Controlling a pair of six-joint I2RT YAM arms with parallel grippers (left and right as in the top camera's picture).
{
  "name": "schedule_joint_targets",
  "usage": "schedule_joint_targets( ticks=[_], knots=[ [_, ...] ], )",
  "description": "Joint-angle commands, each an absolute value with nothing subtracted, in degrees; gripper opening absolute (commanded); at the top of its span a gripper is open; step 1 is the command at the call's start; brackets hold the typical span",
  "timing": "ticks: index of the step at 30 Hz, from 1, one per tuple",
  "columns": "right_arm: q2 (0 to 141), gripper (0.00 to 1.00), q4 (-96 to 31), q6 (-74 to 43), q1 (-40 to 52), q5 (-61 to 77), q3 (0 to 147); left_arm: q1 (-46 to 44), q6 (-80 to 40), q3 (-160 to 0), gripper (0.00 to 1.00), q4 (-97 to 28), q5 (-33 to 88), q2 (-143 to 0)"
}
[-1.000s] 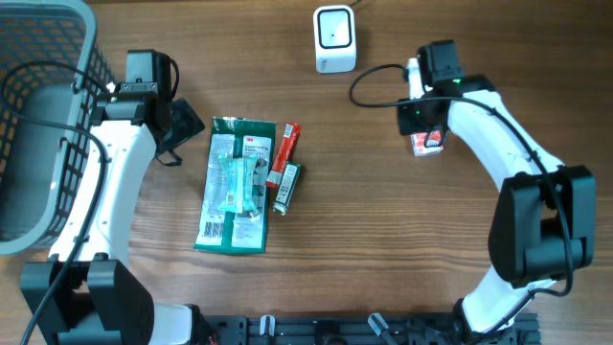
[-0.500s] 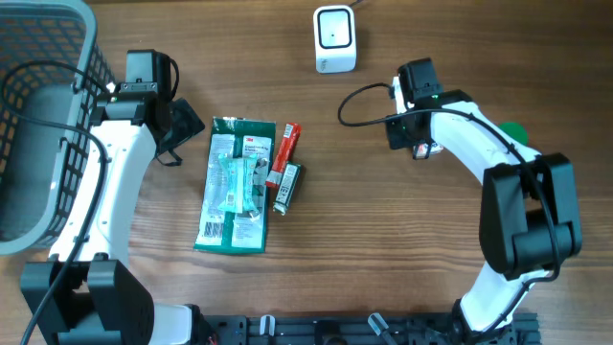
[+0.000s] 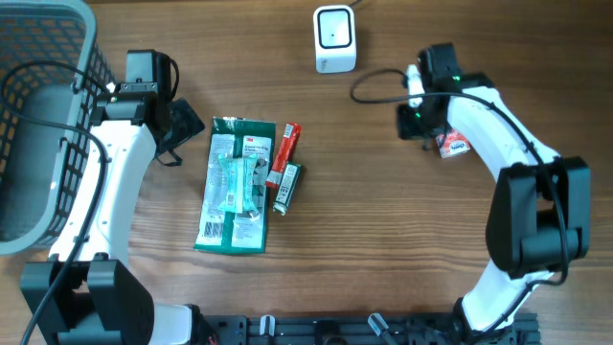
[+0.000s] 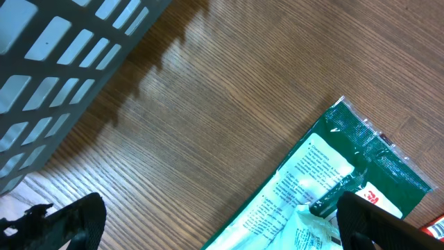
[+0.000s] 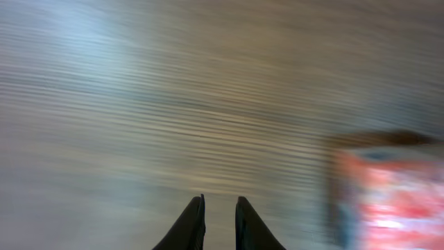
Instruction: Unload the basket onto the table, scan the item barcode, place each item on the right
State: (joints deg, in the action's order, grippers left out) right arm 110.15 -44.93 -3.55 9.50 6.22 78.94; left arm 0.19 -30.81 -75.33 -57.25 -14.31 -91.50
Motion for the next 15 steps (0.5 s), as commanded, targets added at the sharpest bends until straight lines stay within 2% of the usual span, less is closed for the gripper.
schedule_joint_targets(
  ticks=[1,2,4,5,6,10,13,15],
  knots=[
    [104.6,0.22,-47.1,-14.5,15.6,19.8,81.4,0.4,-32.0,-74.9,1.0,-57.3,-15.0,-91.8],
    [104.0,0.31,-47.2,-16.9,18.0,20.8,81.4,0.4,-32.0,-74.9,1.0,-57.3,-15.0,-91.8],
    [103.9,0.4,-46.6,-18.4,21.7,22.3,81.4,0.4,-32.0,-74.9,1.0,-57.3,-15.0,-91.8],
    [103.9,0.83,-45.8,-18.9,23.9,23.7,81.3,0.4,-32.0,-74.9,1.0,-57.3,-15.0,-91.8],
    [104.0,1.0,-44.7,-21.2,25.8,24.8,80.9,0.4,-32.0,-74.9,1.0,-57.3,-15.0,-91.8],
    [104.7,1.0,-40.5,-26.2,32.8,26.1,80.0,0.4,-32.0,-74.9,1.0,-57.3,-15.0,-91.8],
    [105.8,0.88,-41.2,-36.7,37.6,15.9,80.0,0.4,-32.0,-74.9,1.0,-57.3,-15.0,-91.8],
    [106.5,0.86,-41.1,-40.4,40.4,10.6,80.0,0.4,-32.0,-74.9,1.0,-57.3,-15.0,-91.8]
  ],
)
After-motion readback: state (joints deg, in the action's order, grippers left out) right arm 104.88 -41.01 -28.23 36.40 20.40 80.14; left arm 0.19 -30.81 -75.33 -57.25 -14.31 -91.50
